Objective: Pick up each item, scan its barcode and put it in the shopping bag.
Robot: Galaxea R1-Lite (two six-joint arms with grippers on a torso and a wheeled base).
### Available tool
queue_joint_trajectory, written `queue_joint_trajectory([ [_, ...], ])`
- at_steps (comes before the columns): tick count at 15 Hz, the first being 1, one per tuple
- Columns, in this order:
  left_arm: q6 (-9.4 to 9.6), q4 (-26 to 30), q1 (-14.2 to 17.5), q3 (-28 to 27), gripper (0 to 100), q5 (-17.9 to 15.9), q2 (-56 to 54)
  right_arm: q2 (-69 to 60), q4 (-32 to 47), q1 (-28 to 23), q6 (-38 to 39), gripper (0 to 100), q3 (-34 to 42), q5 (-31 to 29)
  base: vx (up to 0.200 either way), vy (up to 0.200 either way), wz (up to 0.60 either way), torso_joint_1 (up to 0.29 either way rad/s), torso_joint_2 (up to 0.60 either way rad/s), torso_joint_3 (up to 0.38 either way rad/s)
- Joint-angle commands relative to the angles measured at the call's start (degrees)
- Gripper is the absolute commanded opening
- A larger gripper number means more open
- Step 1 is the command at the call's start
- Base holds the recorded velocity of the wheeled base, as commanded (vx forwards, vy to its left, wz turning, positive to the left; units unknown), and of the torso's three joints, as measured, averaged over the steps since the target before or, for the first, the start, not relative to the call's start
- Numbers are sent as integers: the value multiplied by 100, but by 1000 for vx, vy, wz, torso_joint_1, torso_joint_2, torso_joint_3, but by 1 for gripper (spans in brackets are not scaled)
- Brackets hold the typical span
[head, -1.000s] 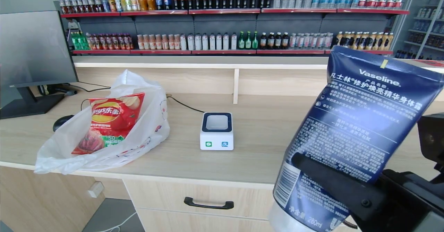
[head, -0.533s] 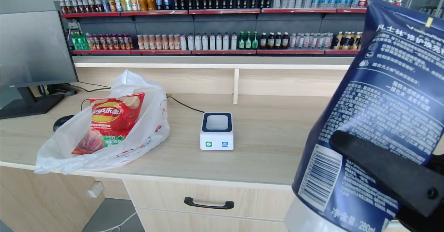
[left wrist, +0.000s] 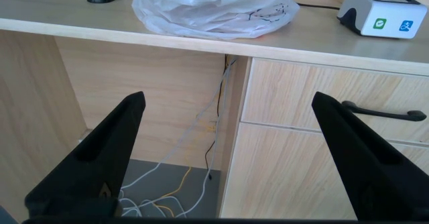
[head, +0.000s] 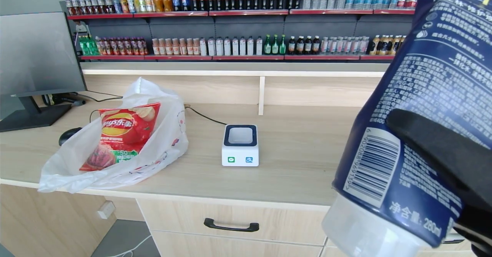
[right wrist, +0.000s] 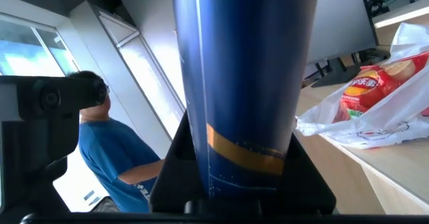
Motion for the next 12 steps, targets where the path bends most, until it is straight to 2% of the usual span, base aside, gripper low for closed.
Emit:
queue_joint_trajectory([
  [1,-1,-1,0,5,100,0,-2,6,-8,1,21,0,-24,3,0,0,0,0,0,0],
  [12,-1,-1,0,-4,100,0,-2,6,-8,-17,21,0,64,3,0,0,0,0,0,0],
])
